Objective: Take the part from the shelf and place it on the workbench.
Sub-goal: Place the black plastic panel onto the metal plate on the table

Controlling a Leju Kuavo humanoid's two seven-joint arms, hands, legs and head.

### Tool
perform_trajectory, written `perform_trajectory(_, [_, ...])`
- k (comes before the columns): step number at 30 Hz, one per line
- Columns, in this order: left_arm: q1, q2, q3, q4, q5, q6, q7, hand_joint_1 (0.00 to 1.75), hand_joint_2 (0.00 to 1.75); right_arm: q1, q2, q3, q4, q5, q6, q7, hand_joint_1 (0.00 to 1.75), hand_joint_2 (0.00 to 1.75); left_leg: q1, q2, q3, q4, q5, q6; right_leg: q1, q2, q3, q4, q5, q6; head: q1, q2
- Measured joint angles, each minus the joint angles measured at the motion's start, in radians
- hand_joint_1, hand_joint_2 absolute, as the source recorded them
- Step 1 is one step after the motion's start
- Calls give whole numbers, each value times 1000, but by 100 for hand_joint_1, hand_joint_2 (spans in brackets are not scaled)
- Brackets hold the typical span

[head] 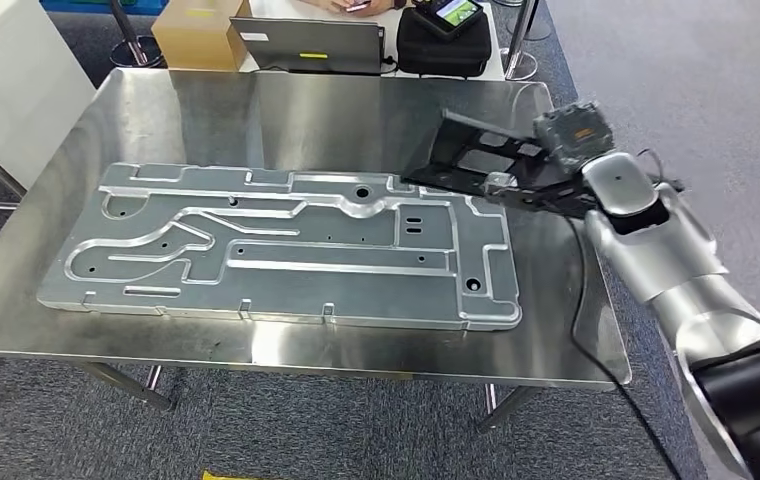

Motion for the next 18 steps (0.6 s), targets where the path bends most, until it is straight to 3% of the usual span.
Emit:
perform_trajectory(2, [0,0,3,0,4,0,5,0,175,-12,31,18,29,-6,-9,2,175,175,3,-6,6,16,-19,-8,-5,-2,17,-107,99,7,0,0])
perform_trajectory(3, [0,0,5,0,6,0,8,0,175,-16,46,27,46,-9,-17,4,175,175,3,-10,6,27,-28,-14,-4,-1,31,-156,131,7,0,0])
perform_trajectory(4, [0,0,9,0,7,0,10,0,175,-17,62,36,63,-9,-27,6,175,175,3,-12,3,37,-35,-19,-3,0,44,-193,140,3,0,0])
perform_trajectory(7, [-1,-1,15,0,5,0,18,0,175,-5,126,60,108,0,-67,32,175,175,1,-13,-8,51,-42,-21,2,10,58,-223,121,-17,-2,0])
perform_trajectory(13, [-17,-1,16,0,-11,6,39,0,175,1,274,97,216,57,-124,123,175,175,3,1,13,41,-46,-21,9,32,67,-223,115,-35,-2,0])
perform_trajectory(18, [-23,-1,16,0,-22,7,50,0,175,-1,349,109,274,55,-143,138,175,175,10,3,29,35,-54,-39,16,33,82,-222,110,-45,-2,0])
